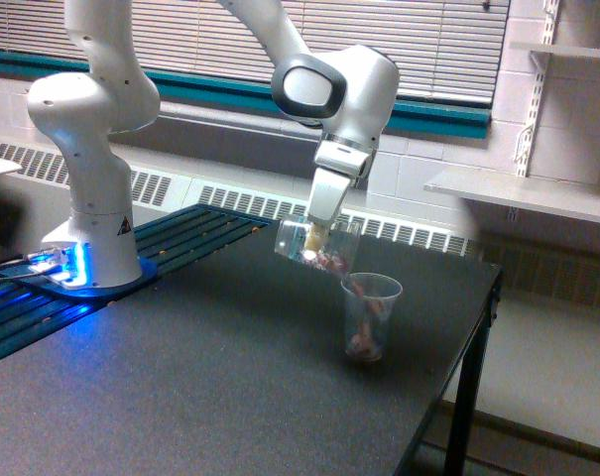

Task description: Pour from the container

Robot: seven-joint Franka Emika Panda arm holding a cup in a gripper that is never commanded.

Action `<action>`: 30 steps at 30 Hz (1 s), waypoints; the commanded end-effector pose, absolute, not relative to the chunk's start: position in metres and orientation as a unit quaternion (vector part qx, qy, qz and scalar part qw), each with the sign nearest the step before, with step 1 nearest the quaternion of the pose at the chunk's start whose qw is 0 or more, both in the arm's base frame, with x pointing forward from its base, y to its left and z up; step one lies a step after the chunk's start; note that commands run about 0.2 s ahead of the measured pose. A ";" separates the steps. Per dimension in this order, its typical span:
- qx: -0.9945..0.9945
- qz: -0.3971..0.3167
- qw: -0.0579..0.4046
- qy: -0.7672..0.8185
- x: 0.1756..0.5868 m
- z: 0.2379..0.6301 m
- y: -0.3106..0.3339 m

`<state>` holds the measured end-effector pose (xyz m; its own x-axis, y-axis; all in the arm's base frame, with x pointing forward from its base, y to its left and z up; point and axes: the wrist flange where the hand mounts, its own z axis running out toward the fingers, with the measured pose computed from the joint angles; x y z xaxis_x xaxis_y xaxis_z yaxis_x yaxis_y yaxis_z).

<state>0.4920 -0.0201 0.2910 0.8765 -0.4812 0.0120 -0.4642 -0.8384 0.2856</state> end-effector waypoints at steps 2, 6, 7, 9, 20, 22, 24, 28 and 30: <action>0.963 -0.032 0.146 -0.226 0.495 0.292 -0.011; 0.963 -0.032 0.147 -0.224 0.495 0.292 -0.009; 0.963 -0.031 0.148 -0.224 0.496 0.292 -0.009; 0.963 -0.033 0.147 -0.223 0.496 0.292 -0.008; 0.964 -0.031 0.147 -0.220 0.498 0.294 -0.004; 0.964 -0.030 0.145 -0.222 0.498 0.294 -0.004; 0.964 -0.030 0.144 -0.220 0.498 0.294 -0.003; 0.966 -0.022 0.139 -0.216 0.499 0.296 -0.002; 0.966 -0.013 0.137 -0.220 0.501 0.298 -0.002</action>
<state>0.4971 -0.0054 0.2925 0.8965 -0.4430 0.0102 -0.4271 -0.8576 0.2865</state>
